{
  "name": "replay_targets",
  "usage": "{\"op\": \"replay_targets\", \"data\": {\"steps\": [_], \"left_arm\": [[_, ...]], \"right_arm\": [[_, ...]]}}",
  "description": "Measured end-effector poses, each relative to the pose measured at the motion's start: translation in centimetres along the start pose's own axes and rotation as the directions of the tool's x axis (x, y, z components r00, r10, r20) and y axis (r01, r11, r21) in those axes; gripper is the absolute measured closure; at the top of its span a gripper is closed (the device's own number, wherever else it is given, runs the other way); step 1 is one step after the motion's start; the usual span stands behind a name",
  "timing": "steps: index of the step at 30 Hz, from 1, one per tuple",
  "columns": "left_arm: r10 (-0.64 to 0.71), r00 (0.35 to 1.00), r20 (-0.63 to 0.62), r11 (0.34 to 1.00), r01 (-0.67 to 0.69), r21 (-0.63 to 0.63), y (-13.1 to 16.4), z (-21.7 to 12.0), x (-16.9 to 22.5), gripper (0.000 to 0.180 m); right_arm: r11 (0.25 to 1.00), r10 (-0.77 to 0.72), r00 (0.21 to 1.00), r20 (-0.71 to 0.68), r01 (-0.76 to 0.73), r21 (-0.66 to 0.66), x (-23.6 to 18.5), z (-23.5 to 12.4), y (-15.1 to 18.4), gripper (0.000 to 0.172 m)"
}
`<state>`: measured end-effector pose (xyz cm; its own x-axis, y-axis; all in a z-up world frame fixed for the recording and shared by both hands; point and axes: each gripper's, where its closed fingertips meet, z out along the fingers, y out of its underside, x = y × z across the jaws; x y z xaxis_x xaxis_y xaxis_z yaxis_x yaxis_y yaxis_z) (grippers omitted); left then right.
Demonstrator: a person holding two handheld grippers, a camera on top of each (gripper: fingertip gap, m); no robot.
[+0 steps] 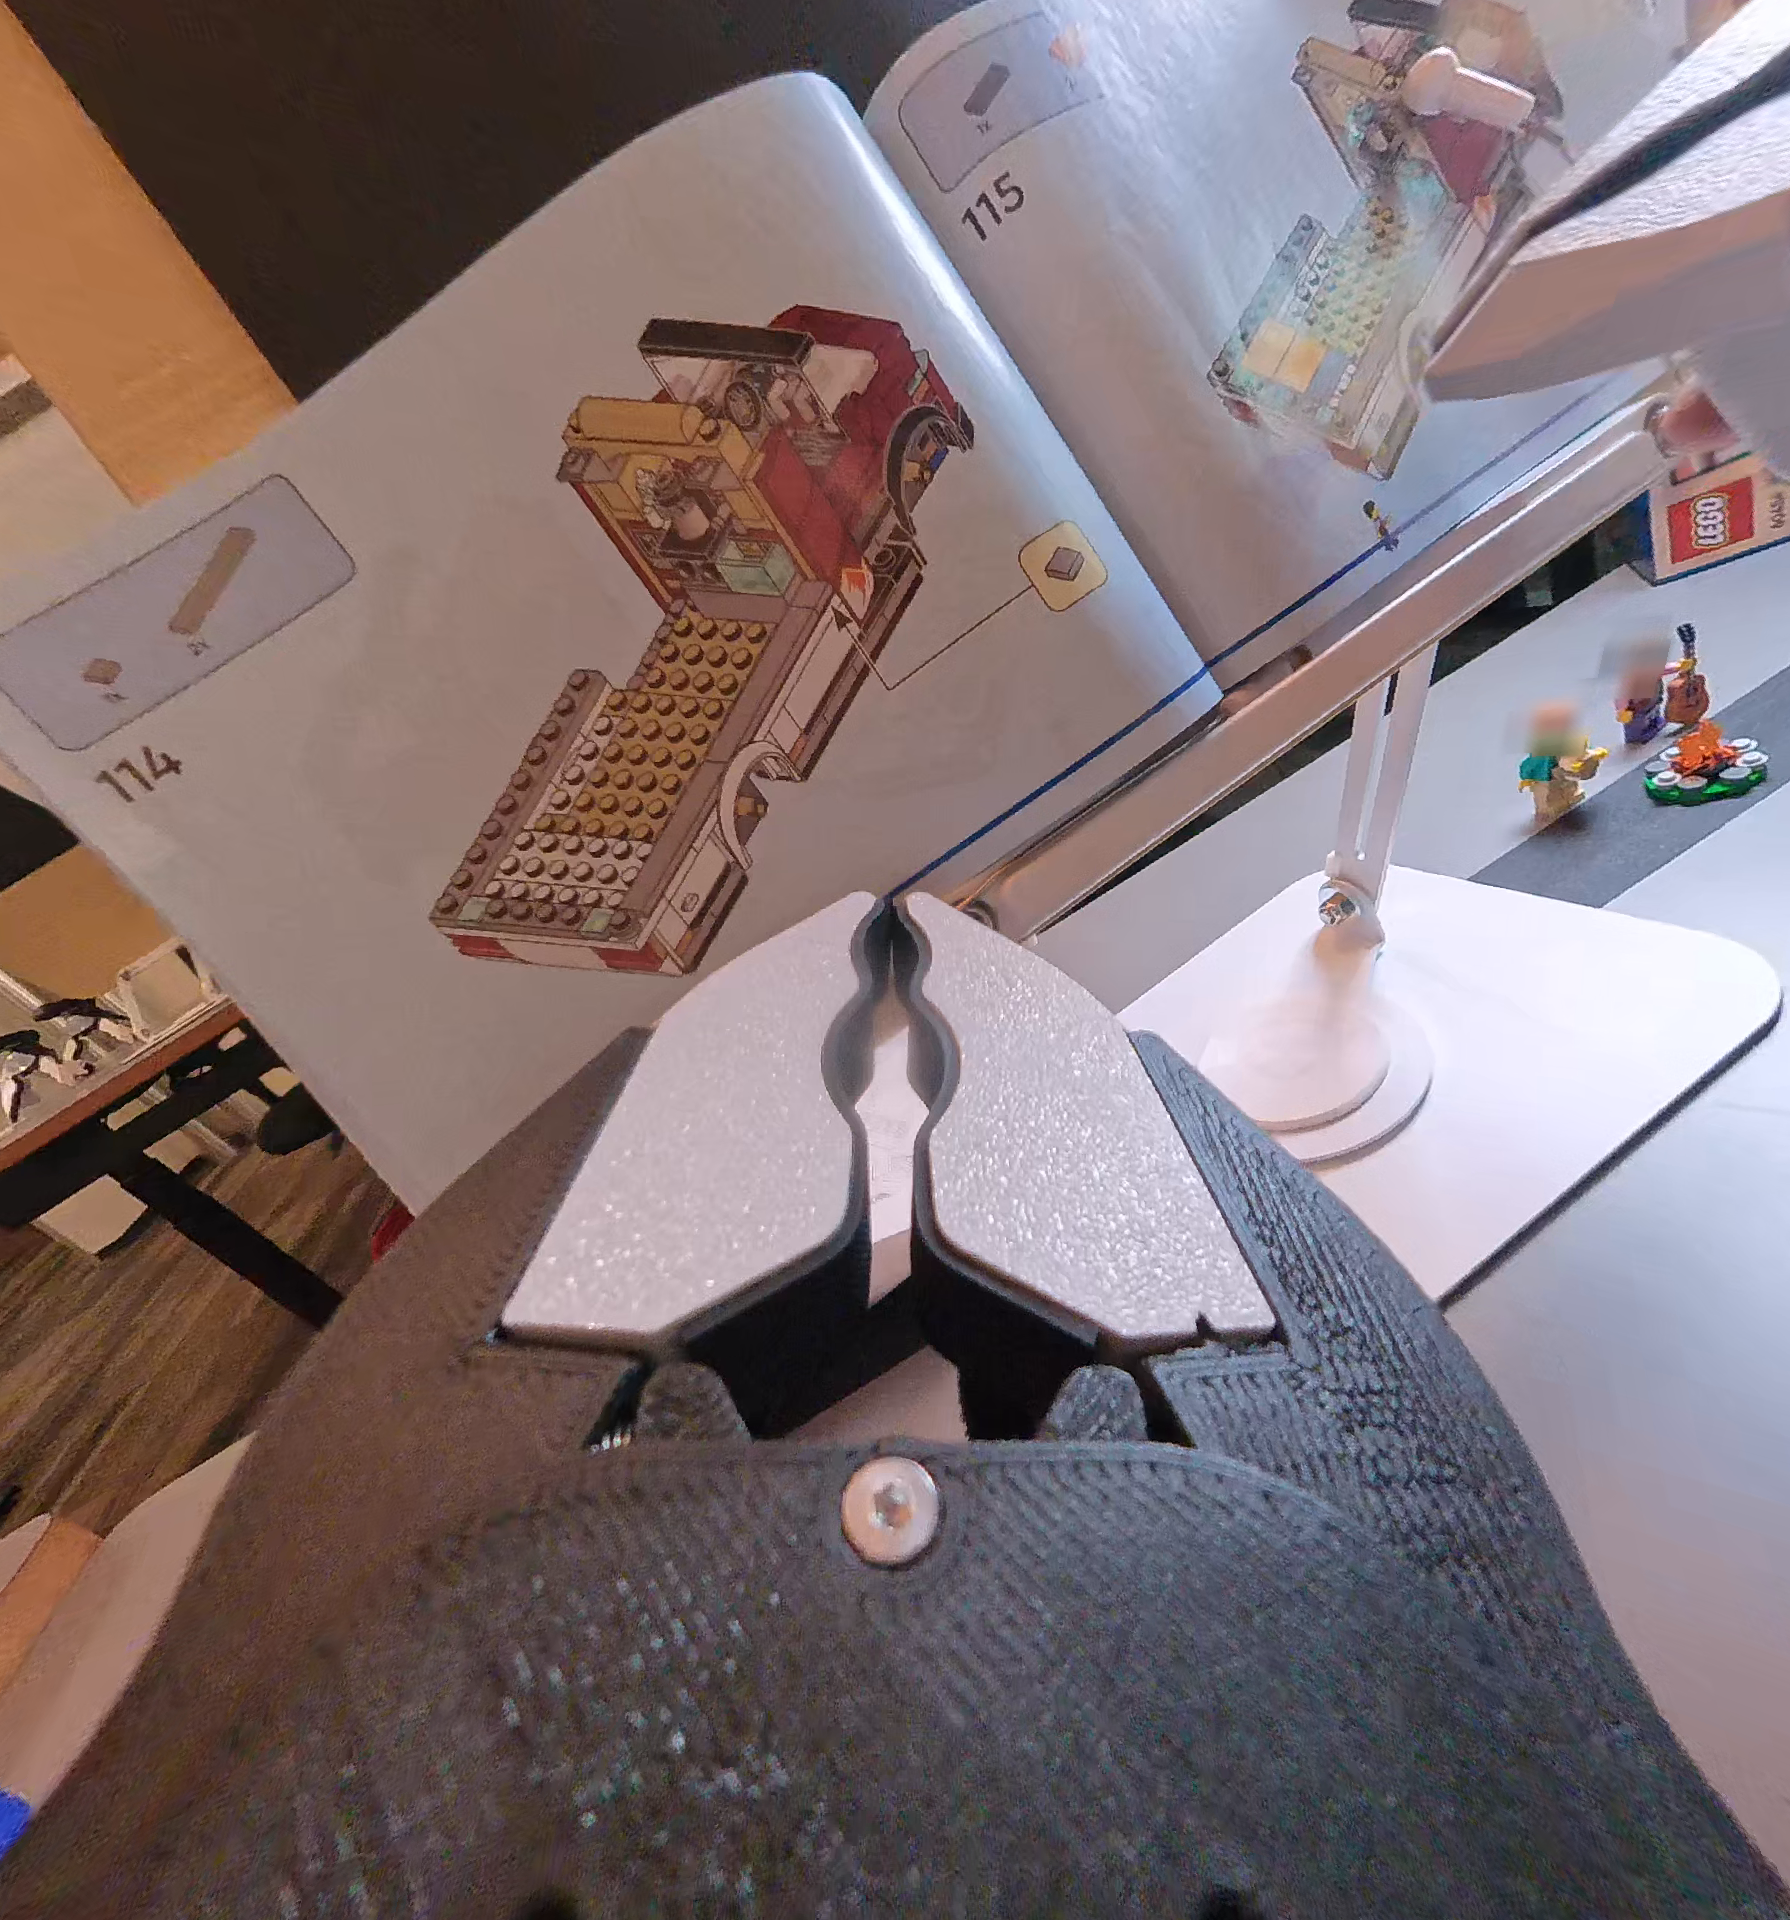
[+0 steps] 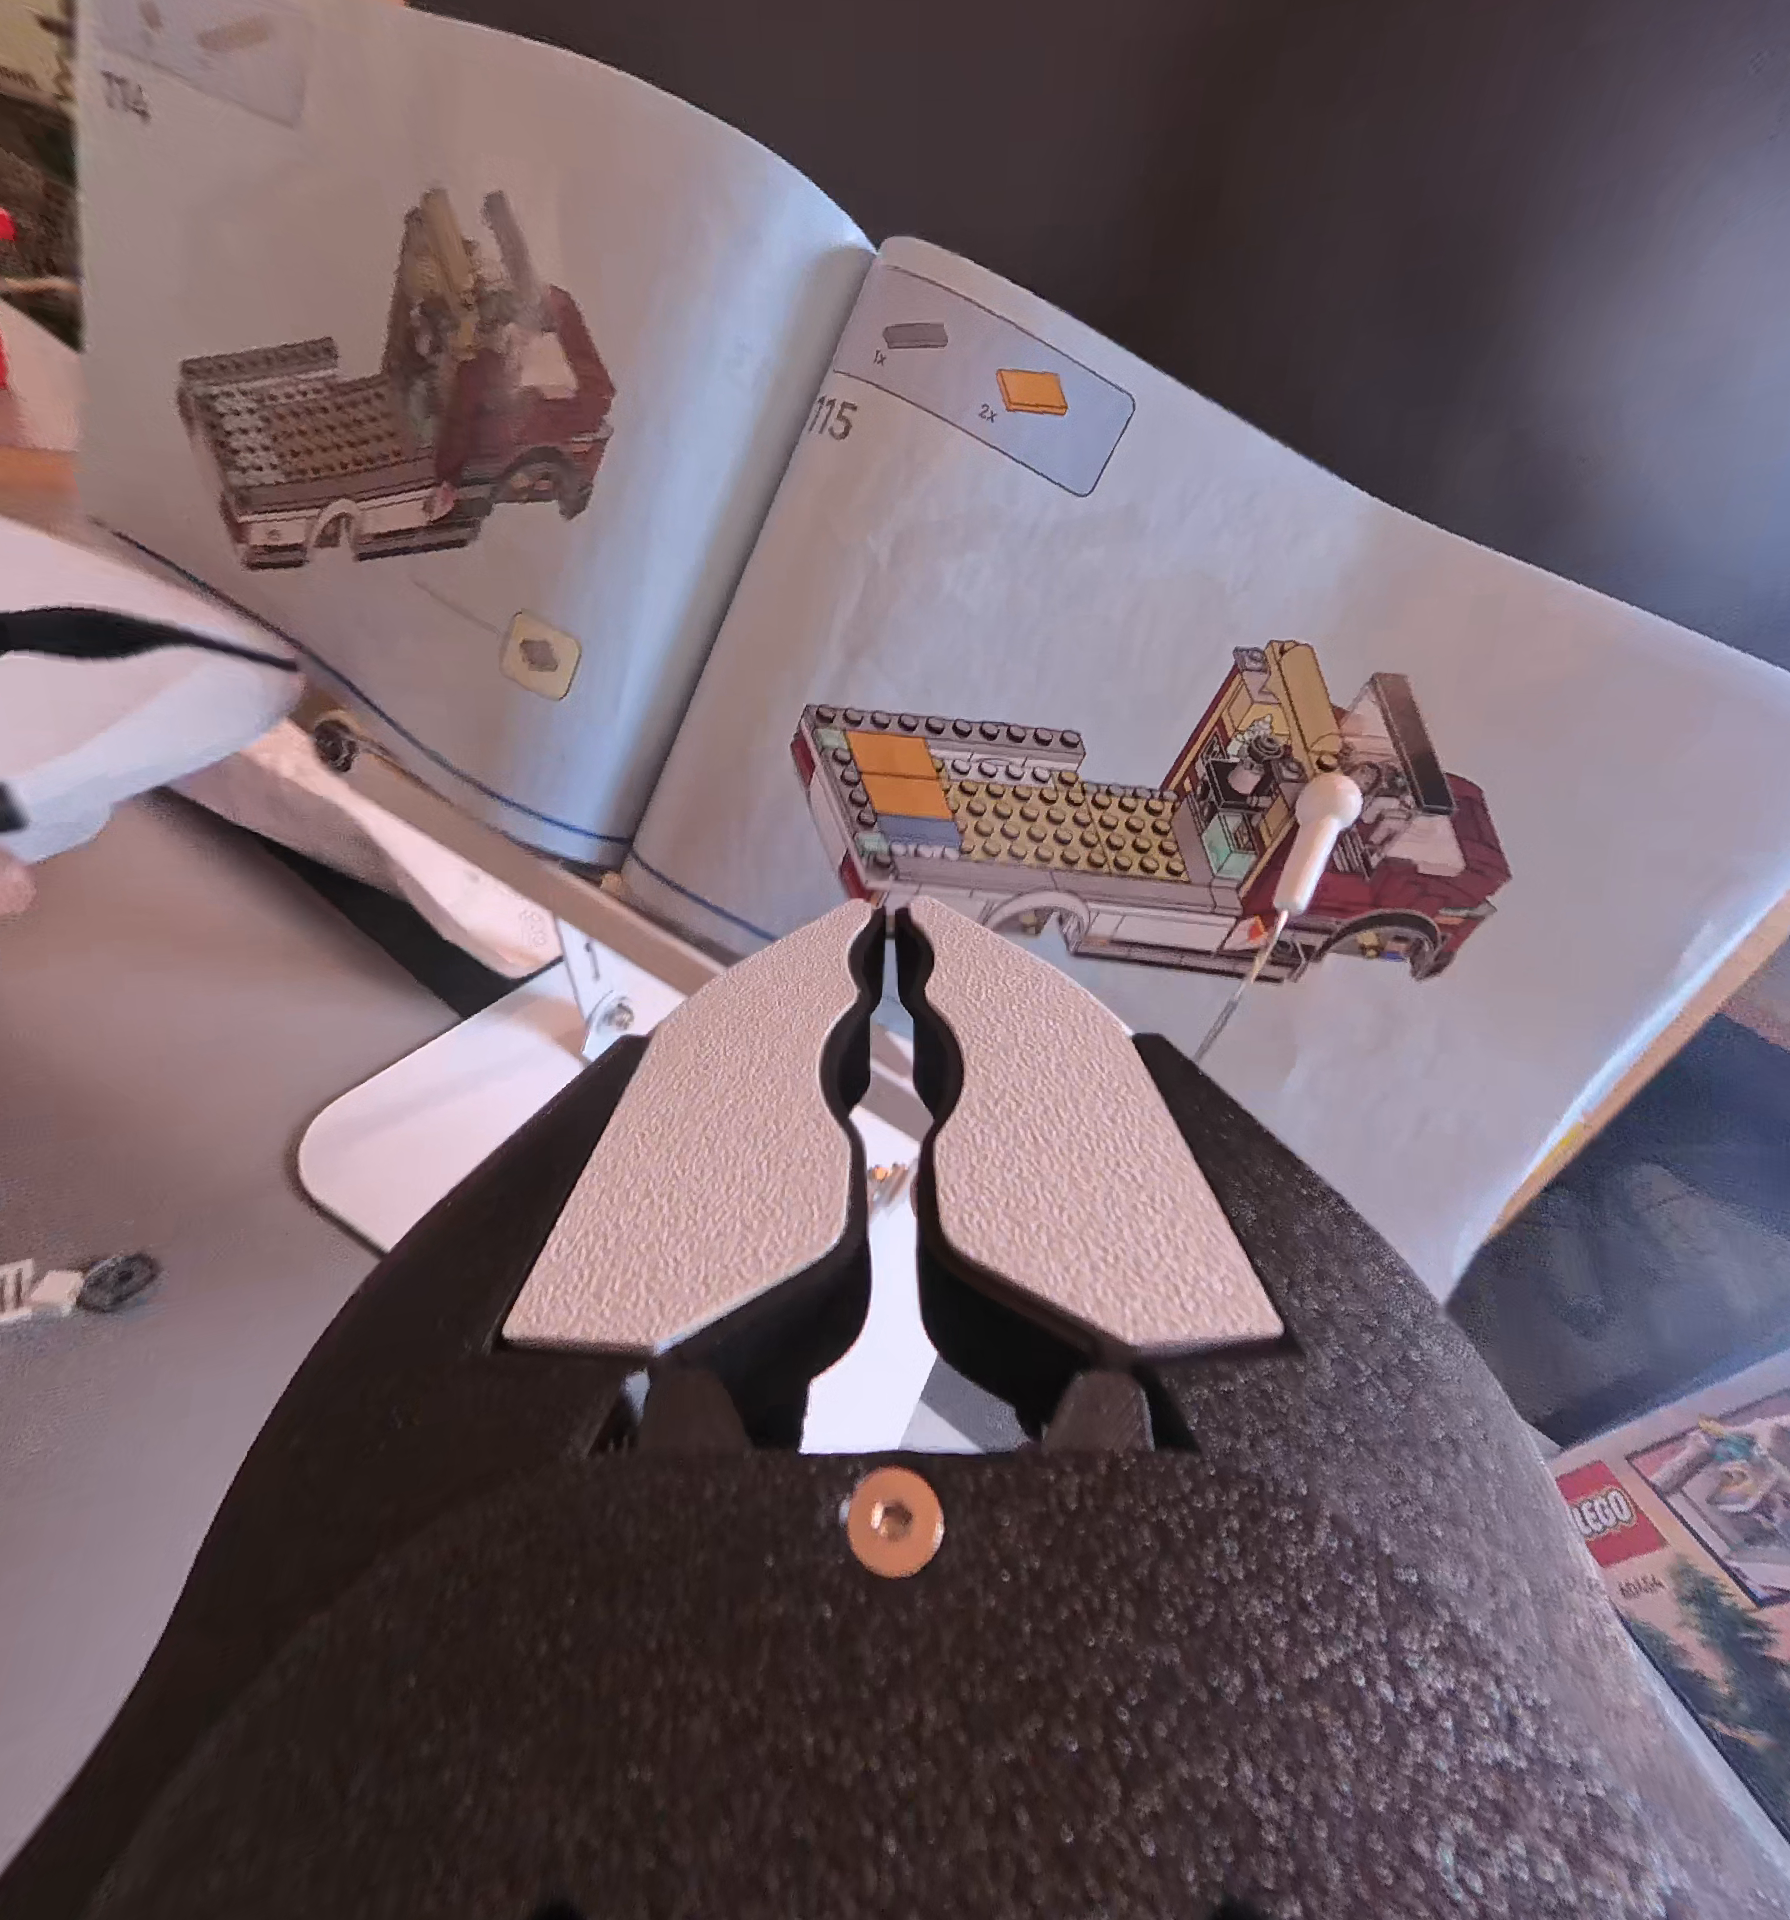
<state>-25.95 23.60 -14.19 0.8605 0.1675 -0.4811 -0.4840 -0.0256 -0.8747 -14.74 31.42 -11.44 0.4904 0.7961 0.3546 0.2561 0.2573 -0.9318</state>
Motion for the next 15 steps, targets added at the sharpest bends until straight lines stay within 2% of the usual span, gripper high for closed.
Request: {"op": "replay_targets", "data": {"steps": [3, 7, 12, 15], "left_arm": [[-0.041, 0.999, -0.001, 0.999, 0.041, 0.03, -1.0, -0.4, -0.2, 0.18], [-0.069, 0.997, 0.023, 0.995, 0.068, 0.07, -2.3, -0.8, -1.0, 0.18], [-0.117, 0.988, 0.1, 0.992, 0.111, 0.057, -2.1, -0.8, -3.8, 0.18], [-0.175, 0.977, 0.122, 0.985, 0.172, 0.029, -1.2, -0.5, -5.5, 0.18]], "right_arm": [[1.0, -0.006, 0.999, 0.035, 0.006, 0.015, -0.8, -3.1, 0.8, 0.168], [0.999, 0.013, 0.997, 0.077, -0.016, 0.03, -1.5, -9.0, 1.9, 0.164], [0.996, 0.082, 0.989, 0.119, -0.086, 0.025, -2.1, -16.8, 2.9, 0.162], [0.996, 0.088, 0.991, 0.099, -0.091, 0.02, -1.8, -20.1, 3.8, 0.163]]}}
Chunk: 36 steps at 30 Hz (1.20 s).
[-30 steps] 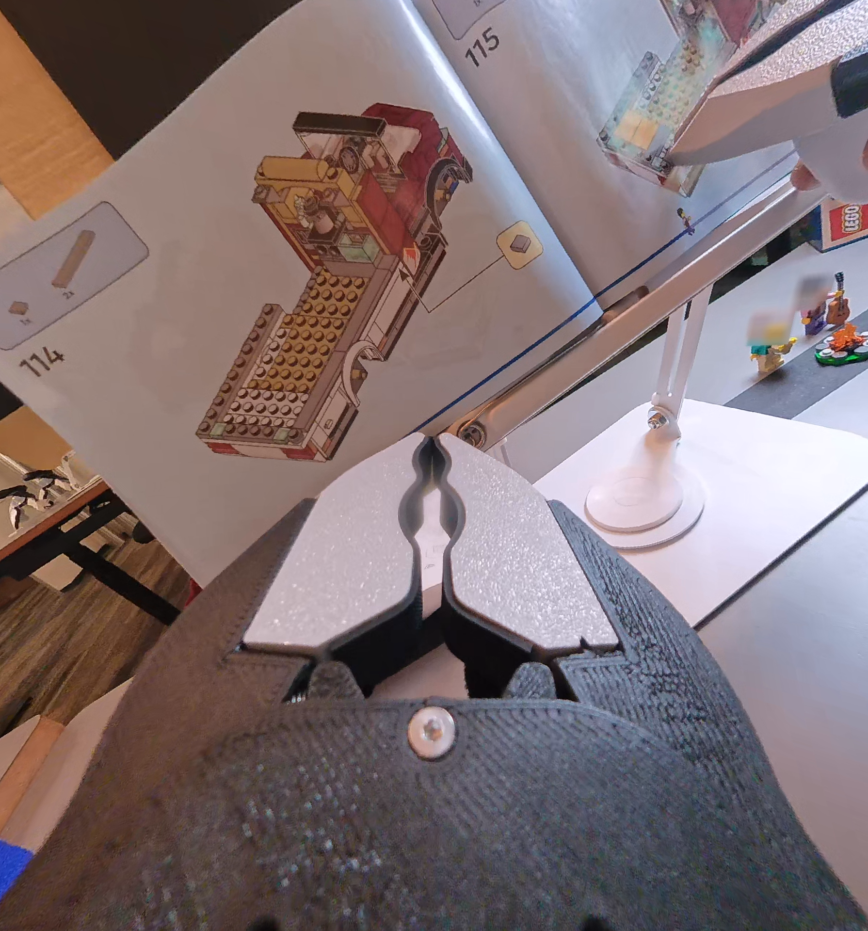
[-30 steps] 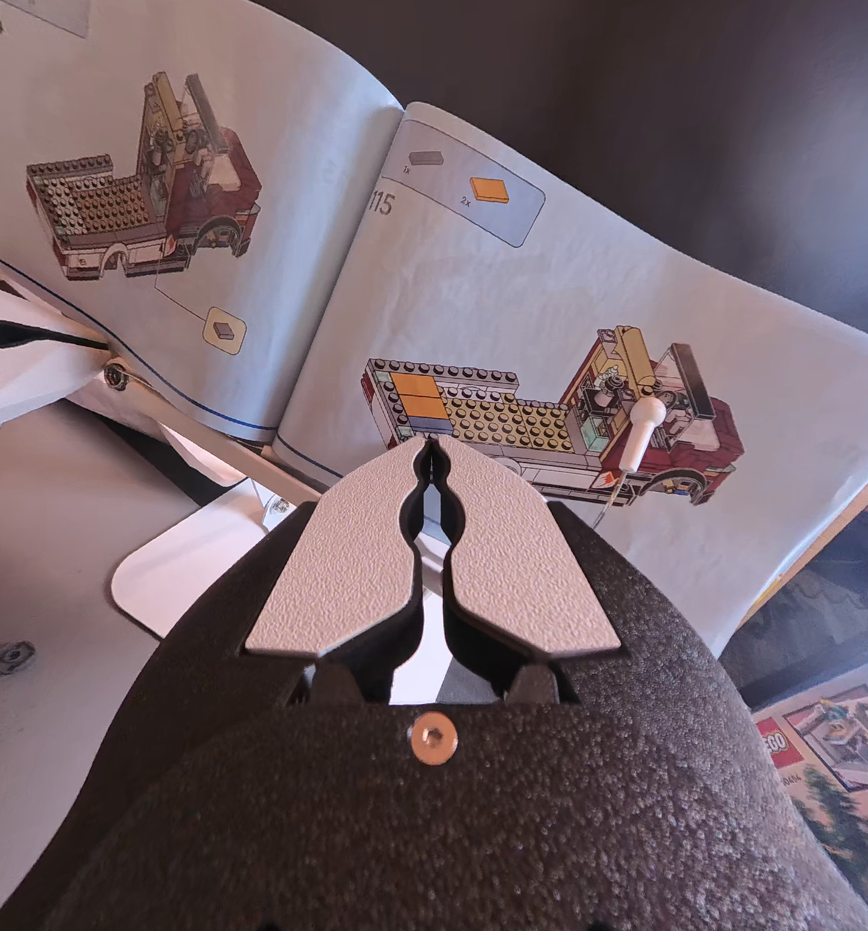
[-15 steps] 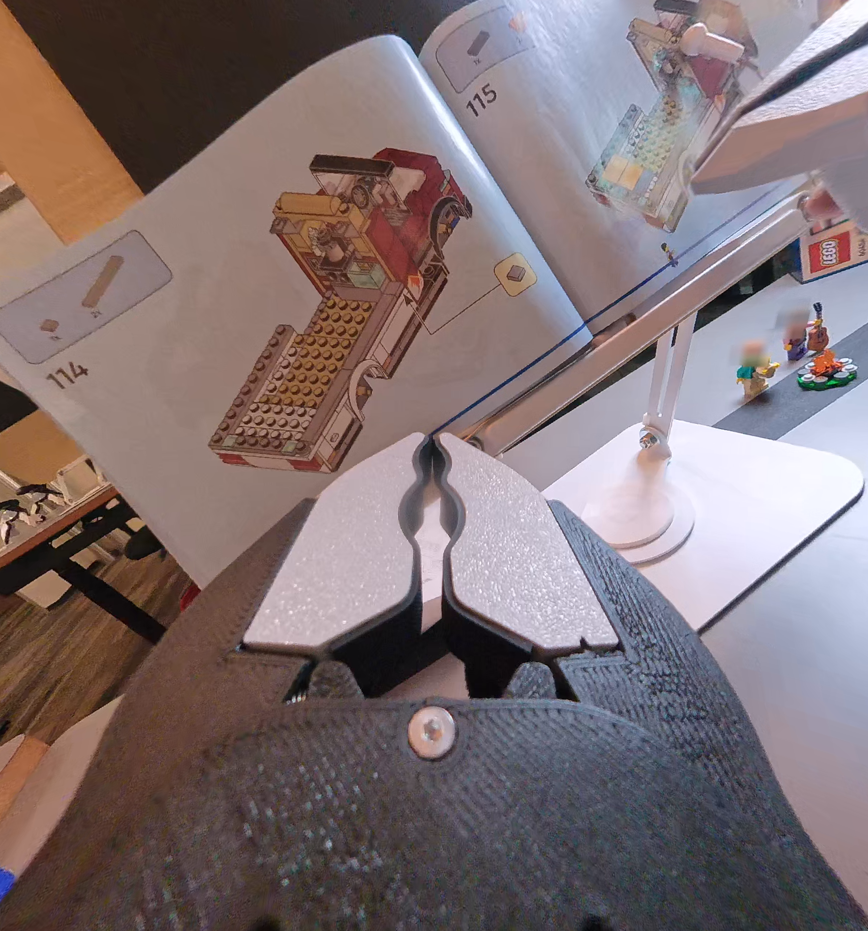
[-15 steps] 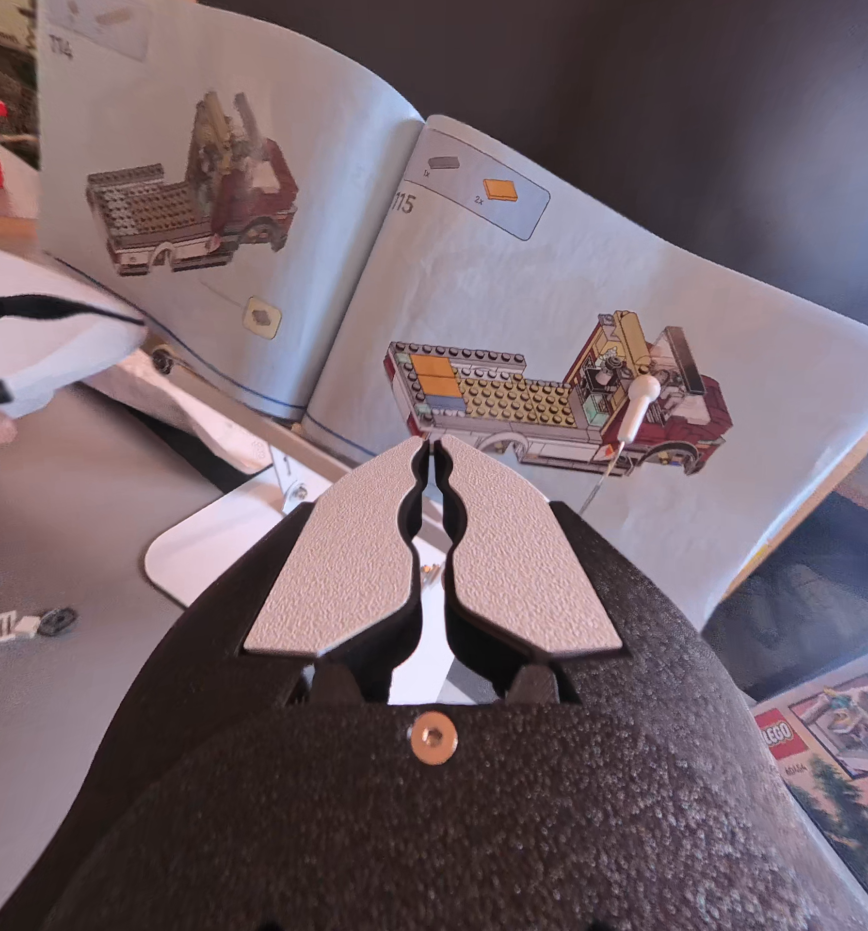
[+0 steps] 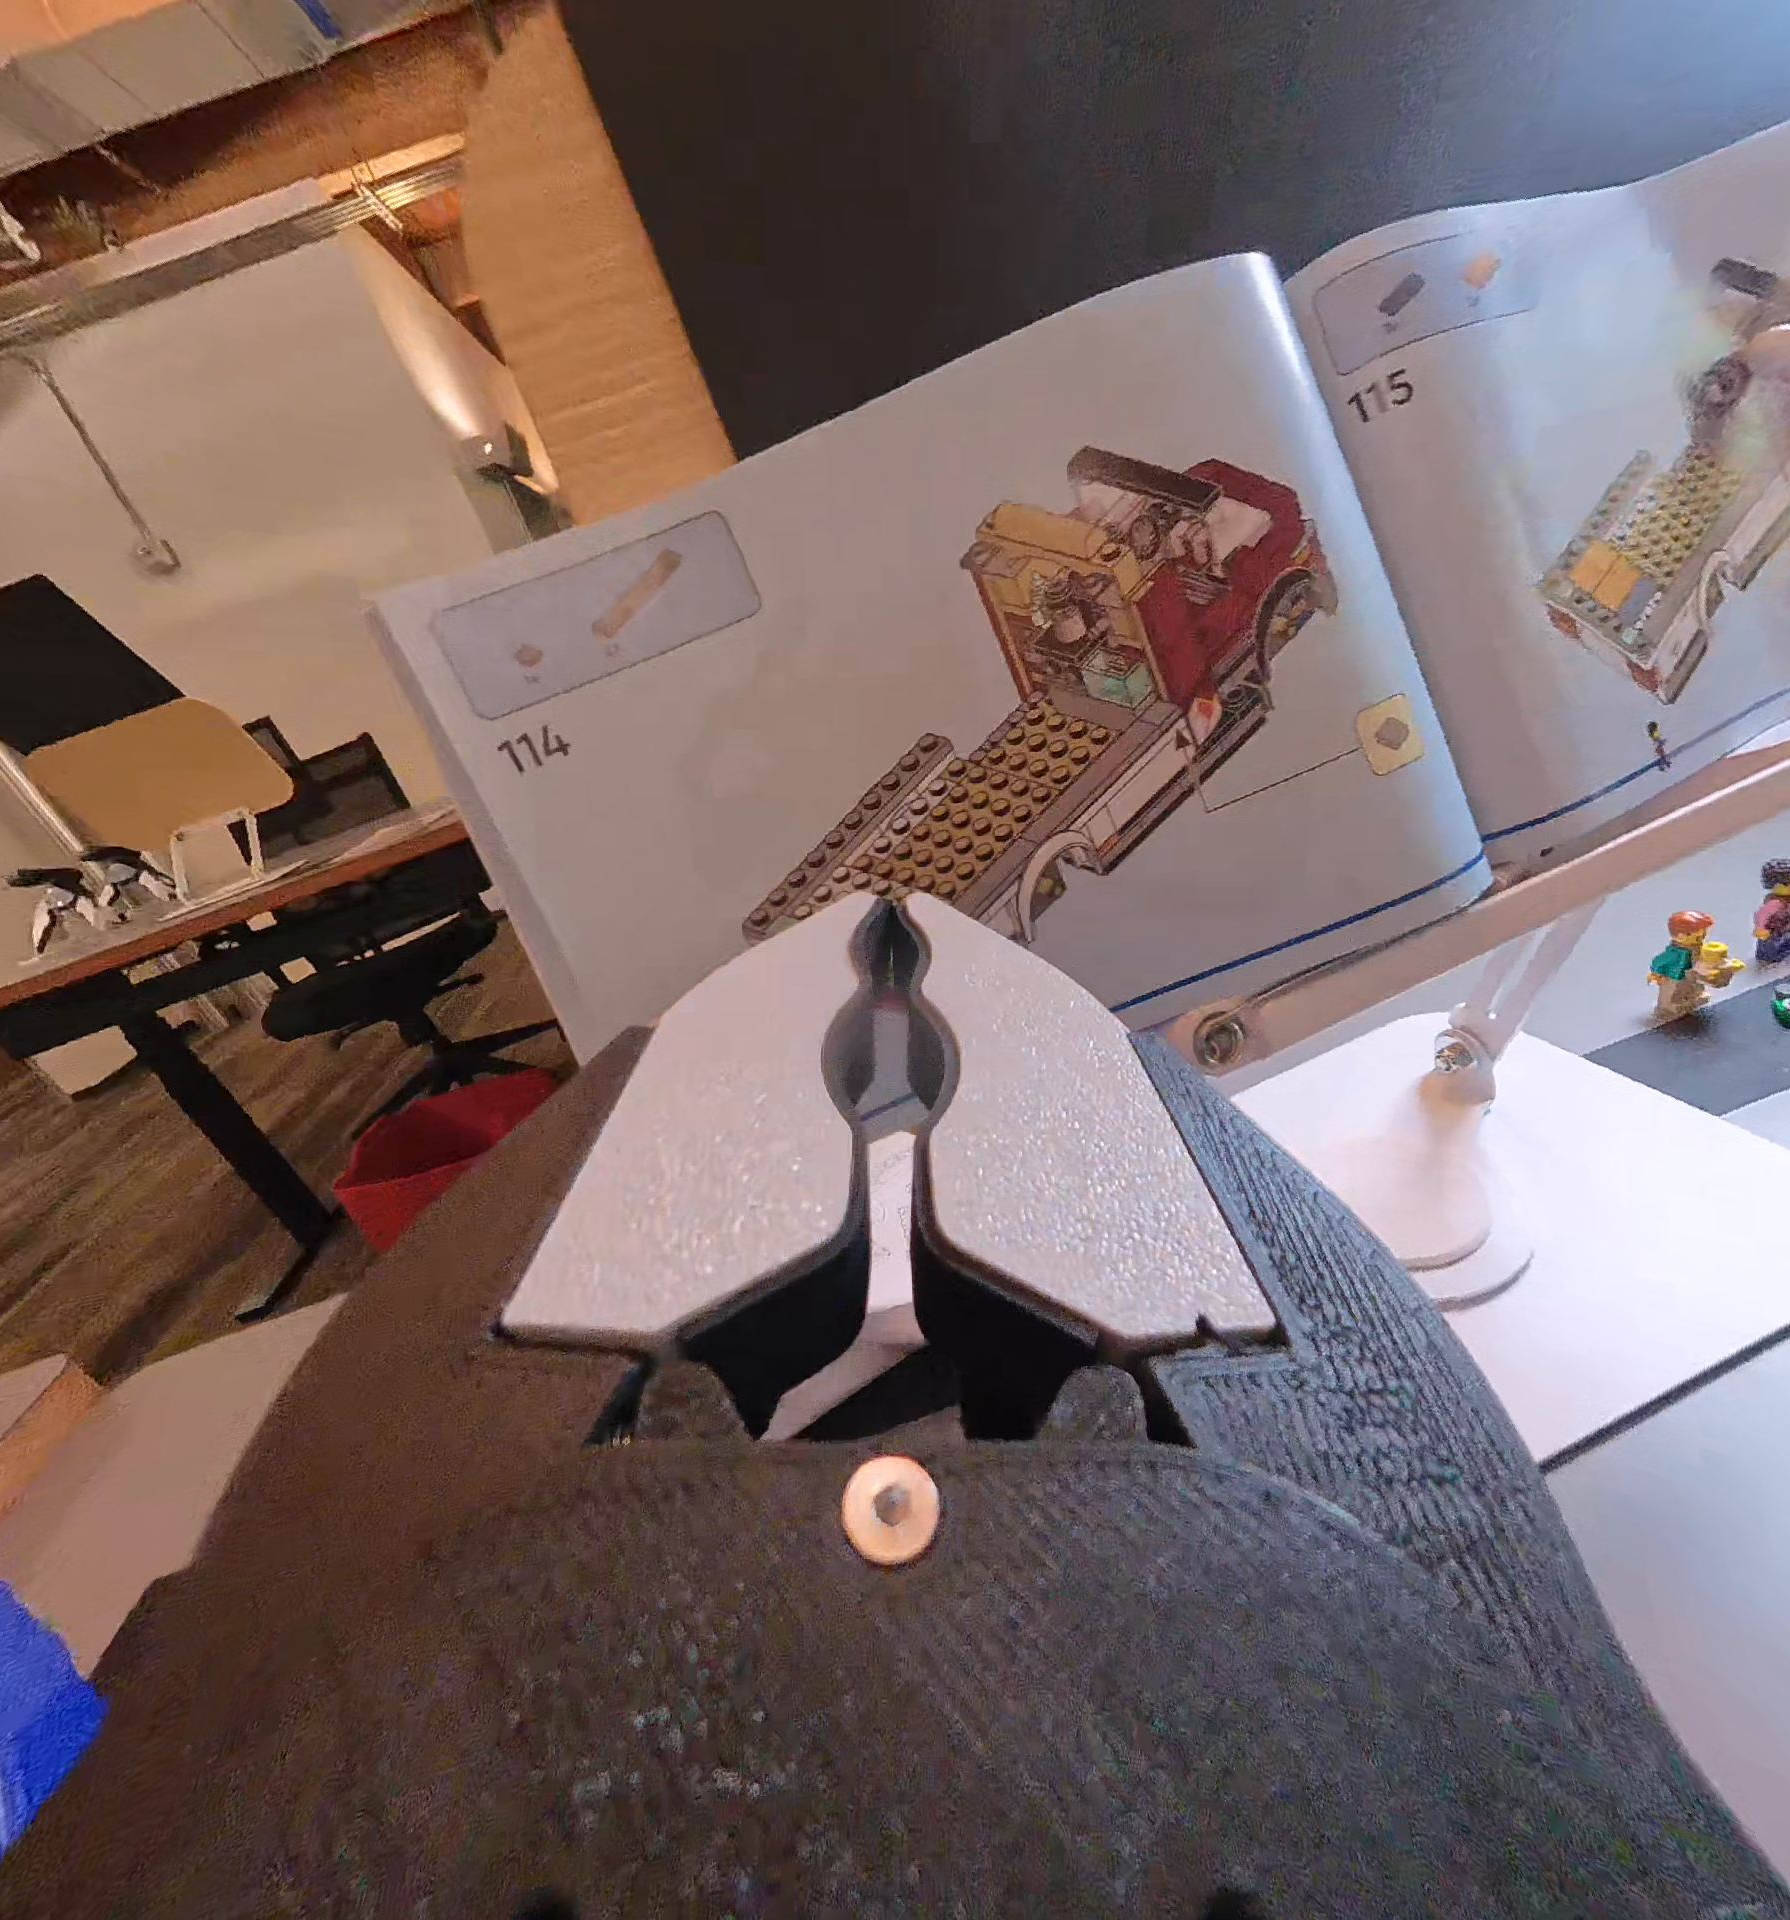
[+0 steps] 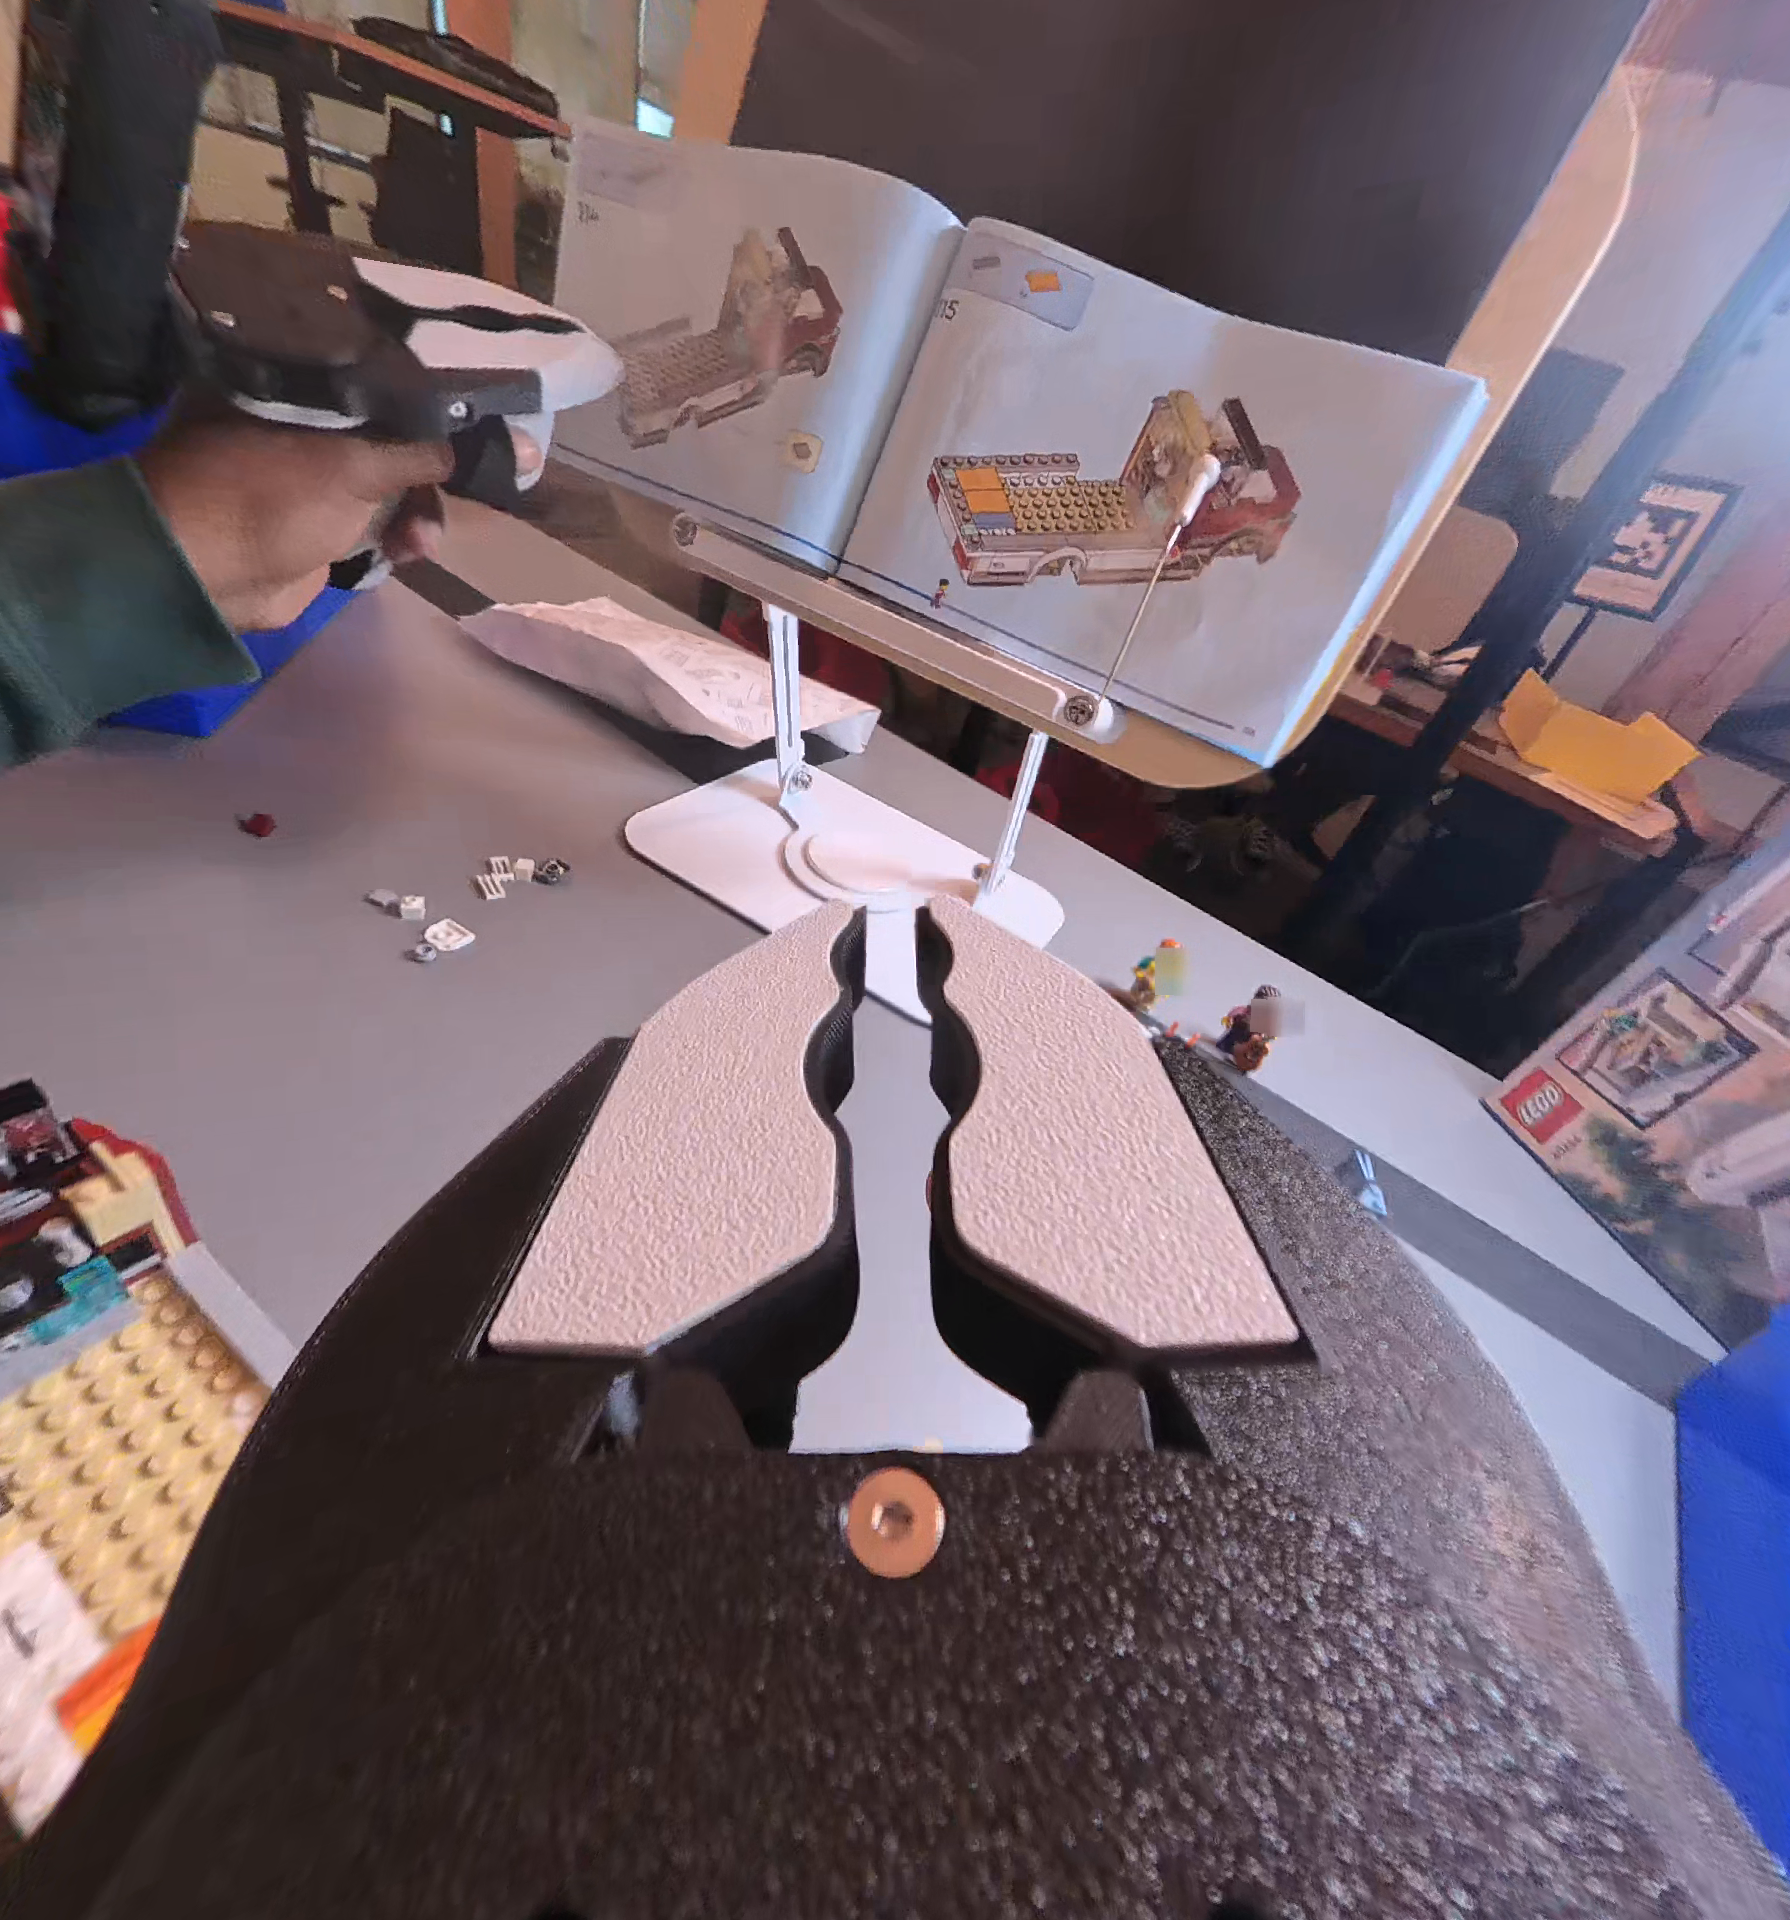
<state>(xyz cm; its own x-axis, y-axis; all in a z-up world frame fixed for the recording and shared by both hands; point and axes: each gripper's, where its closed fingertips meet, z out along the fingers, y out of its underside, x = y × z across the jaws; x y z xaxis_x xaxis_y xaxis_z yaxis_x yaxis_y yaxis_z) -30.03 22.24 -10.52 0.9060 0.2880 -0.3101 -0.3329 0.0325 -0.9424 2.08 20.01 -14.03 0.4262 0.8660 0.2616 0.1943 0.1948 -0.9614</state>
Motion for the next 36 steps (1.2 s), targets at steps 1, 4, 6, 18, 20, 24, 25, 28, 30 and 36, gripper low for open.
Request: {"op": "replay_targets", "data": {"steps": [1, 4, 6, 18, 20, 24, 25, 28, 30, 36], "left_arm": [[-0.012, 1.0, 0.003, 1.0, 0.012, -0.009, 0.3, 0.2, -0.3, 0.18], [-0.044, 0.999, 0.006, 0.999, 0.044, -0.024, 0.9, 0.5, -0.7, 0.18], [-0.046, 0.999, 0.011, 0.999, 0.046, -0.023, 1.0, 0.7, -1.0, 0.18], [-0.032, 0.999, 0.004, 0.999, 0.032, -0.012, 0.8, 0.8, -1.0, 0.18], [-0.03, 1.0, 0.0, 0.999, 0.03, -0.012, 0.8, 0.8, -0.8, 0.18], [-0.018, 1.0, -0.006, 1.0, 0.018, -0.014, 0.9, 0.8, -0.5, 0.18], [-0.017, 1.0, -0.008, 1.0, 0.017, -0.014, 0.9, 0.8, -0.4, 0.18], [-0.013, 1.0, -0.012, 1.0, 0.013, -0.014, 0.9, 0.8, -0.2, 0.18], [-0.011, 1.0, -0.02, 1.0, 0.01, -0.014, 0.9, 0.8, 0.2, 0.18], [0.007, 0.998, -0.067, 1.0, -0.007, 0.002, 0.2, 0.7, 2.3, 0.18]], "right_arm": [[1.0, 0.01, 1.0, -0.008, -0.01, 0.001, 0.2, -0.7, 0.2, 0.163], [0.999, 0.033, 0.998, -0.046, -0.031, 0.034, 1.1, -2.1, 0.1, 0.163], [0.998, 0.044, 0.997, -0.055, -0.041, 0.052, 1.5, -2.4, -0.2, 0.163], [0.995, 0.087, 0.996, -0.03, -0.085, 0.048, 1.6, -1.9, 0.6, 0.163], [0.995, 0.092, 0.995, -0.029, -0.091, 0.046, 1.6, -1.9, 0.8, 0.163], [0.993, 0.11, 0.994, -0.018, -0.109, 0.037, 1.4, -1.7, 1.2, 0.163], [0.993, 0.11, 0.994, -0.017, -0.109, 0.035, 1.4, -1.7, 1.3, 0.163], [0.993, 0.113, 0.993, -0.014, -0.113, 0.034, 1.4, -1.7, 1.4, 0.163], [0.993, 0.115, 0.993, -0.012, -0.115, 0.032, 1.3, -1.6, 1.5, 0.163], [0.993, 0.12, 0.993, 0.002, -0.12, 0.021, 0.9, -1.2, 1.9, 0.163]]}}
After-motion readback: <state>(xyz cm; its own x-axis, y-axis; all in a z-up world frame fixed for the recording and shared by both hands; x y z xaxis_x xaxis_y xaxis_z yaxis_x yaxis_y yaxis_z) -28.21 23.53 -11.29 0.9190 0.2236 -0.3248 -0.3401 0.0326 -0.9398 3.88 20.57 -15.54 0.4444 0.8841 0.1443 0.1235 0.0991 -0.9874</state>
